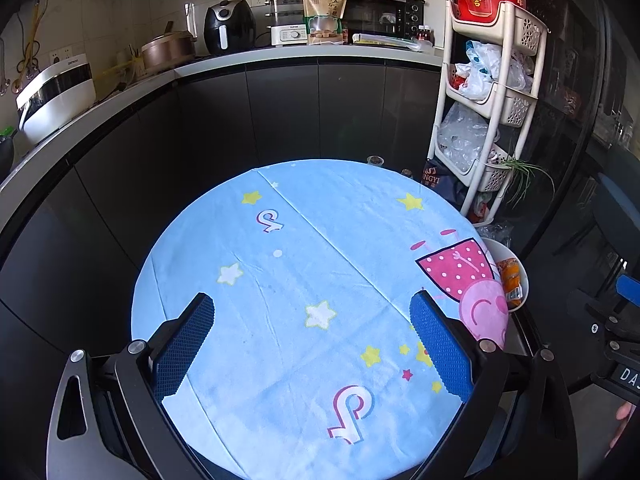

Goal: Collect trash

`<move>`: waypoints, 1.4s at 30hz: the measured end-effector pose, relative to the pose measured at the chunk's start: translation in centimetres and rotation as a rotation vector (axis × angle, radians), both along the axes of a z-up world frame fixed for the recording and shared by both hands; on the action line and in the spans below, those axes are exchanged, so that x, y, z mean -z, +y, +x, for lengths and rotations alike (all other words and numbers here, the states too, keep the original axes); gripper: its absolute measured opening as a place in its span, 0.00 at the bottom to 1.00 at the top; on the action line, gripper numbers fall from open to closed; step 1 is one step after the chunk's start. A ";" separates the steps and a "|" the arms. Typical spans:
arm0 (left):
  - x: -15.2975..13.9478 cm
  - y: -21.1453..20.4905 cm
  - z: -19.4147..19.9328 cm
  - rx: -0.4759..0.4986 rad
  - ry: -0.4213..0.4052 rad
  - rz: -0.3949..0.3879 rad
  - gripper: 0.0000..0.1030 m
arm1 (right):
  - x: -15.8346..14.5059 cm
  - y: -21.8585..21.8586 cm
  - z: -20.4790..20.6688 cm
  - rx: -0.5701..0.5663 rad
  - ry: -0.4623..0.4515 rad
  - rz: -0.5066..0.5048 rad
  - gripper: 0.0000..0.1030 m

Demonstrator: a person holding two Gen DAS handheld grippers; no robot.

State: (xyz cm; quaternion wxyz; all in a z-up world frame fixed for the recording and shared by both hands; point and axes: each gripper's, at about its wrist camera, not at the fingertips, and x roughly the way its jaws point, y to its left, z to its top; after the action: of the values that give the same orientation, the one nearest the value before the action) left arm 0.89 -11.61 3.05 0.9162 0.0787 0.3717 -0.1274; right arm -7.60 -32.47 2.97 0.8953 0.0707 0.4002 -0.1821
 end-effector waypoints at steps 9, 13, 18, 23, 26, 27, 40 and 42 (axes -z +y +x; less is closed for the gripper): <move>-0.1 0.2 0.0 -0.006 0.002 0.002 0.92 | 0.3 0.3 0.2 -0.013 0.010 0.001 0.97; 0.0 0.3 0.0 -0.008 0.001 0.003 0.92 | 0.5 0.3 0.4 -0.018 0.014 0.003 0.97; 0.1 0.3 0.1 -0.011 0.002 0.002 0.92 | 0.8 0.2 0.6 -0.022 0.021 0.008 0.97; 0.2 0.2 0.0 -0.012 0.003 0.004 0.92 | 1.0 0.2 0.8 -0.024 0.024 0.012 0.97; 0.2 0.1 0.0 -0.013 0.003 0.005 0.92 | 1.0 0.1 0.8 -0.025 0.026 0.013 0.97; 0.2 0.1 0.0 -0.013 0.003 0.005 0.92 | 1.0 0.1 0.9 -0.025 0.026 0.013 0.97; 0.7 -0.2 0.0 -0.014 0.011 0.014 0.92 | 1.3 0.1 1.0 -0.026 0.032 0.015 0.97; 0.7 -0.2 0.2 -0.014 0.013 0.015 0.92 | 1.5 0.1 1.0 -0.026 0.033 0.014 0.97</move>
State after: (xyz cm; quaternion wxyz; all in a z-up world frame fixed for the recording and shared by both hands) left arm 1.05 -11.78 2.31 0.9139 0.0823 0.3793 -0.1187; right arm -6.61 -32.38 1.52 0.8905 0.0687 0.4169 -0.1690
